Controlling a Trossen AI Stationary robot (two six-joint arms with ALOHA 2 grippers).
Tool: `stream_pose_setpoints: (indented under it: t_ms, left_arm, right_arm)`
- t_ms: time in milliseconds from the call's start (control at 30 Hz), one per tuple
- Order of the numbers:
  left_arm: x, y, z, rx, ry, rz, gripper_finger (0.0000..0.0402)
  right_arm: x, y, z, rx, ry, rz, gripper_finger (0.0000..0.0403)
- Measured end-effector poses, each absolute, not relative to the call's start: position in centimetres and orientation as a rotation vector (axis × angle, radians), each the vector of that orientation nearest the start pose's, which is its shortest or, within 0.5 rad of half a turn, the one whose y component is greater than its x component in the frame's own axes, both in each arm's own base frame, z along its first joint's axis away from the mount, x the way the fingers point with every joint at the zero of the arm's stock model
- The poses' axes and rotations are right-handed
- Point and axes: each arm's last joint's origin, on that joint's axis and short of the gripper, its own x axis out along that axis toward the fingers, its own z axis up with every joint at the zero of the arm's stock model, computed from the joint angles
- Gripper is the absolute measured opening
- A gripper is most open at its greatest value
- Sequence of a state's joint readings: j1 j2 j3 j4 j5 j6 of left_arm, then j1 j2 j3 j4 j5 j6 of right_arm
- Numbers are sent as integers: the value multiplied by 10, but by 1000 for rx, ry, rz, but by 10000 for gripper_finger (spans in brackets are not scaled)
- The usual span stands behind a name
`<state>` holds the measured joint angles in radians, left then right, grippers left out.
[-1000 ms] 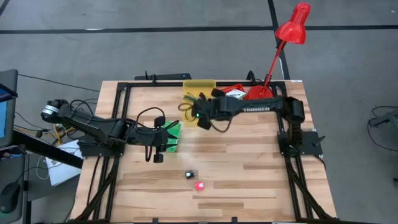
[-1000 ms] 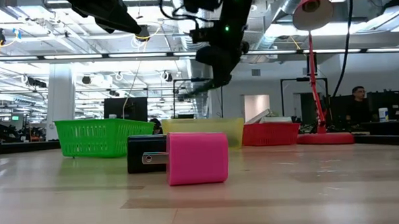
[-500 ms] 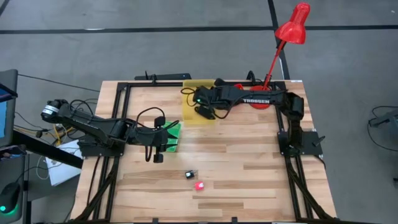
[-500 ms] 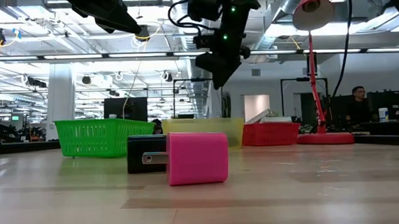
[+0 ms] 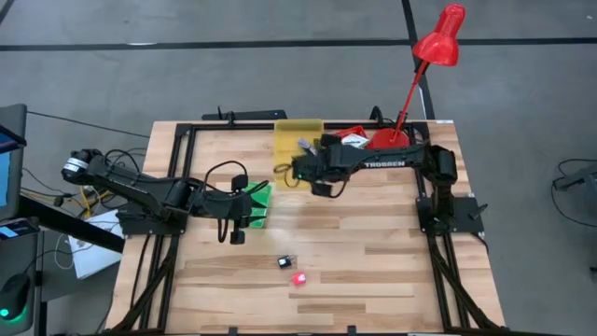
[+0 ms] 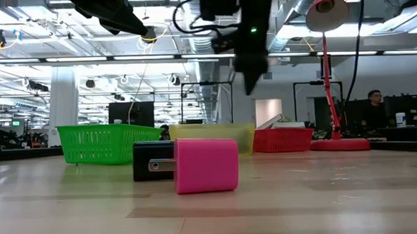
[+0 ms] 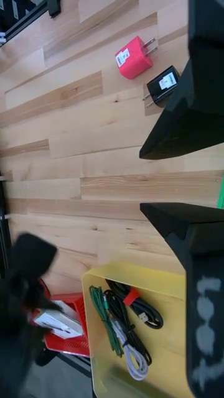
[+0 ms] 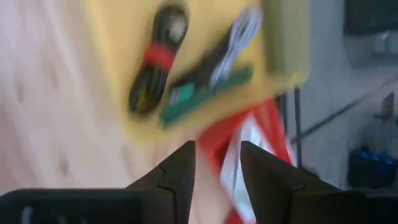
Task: Pick and place items into bin
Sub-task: Put the black charger adapter into the green bin
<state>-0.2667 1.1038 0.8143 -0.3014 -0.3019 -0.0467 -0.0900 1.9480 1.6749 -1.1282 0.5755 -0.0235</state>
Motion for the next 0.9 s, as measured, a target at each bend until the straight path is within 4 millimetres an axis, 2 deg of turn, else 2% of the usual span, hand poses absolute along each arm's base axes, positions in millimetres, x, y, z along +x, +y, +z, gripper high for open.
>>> stream_pose_setpoints:
  t_ms: [200,333,567,767,900]
  left_arm:
    - [226,-53,274,120,566,47,112]
    - [226,-53,274,120,566,48,112]
    - [226,-53,274,119,566,48,112]
    - [226,-53,274,127,566,45,112]
    - [226,-53,274,123,566,47,112]
  right_arm:
    - [354,-26,250,-287,1601,-649,116]
    - [344,-4,252,-294,1643,-711,119]
    - [344,52,248,-367,1520,-667,123]
    - [343,106,247,-406,1319,-610,123]
    - [337,137,247,-438,1150,-635,123]
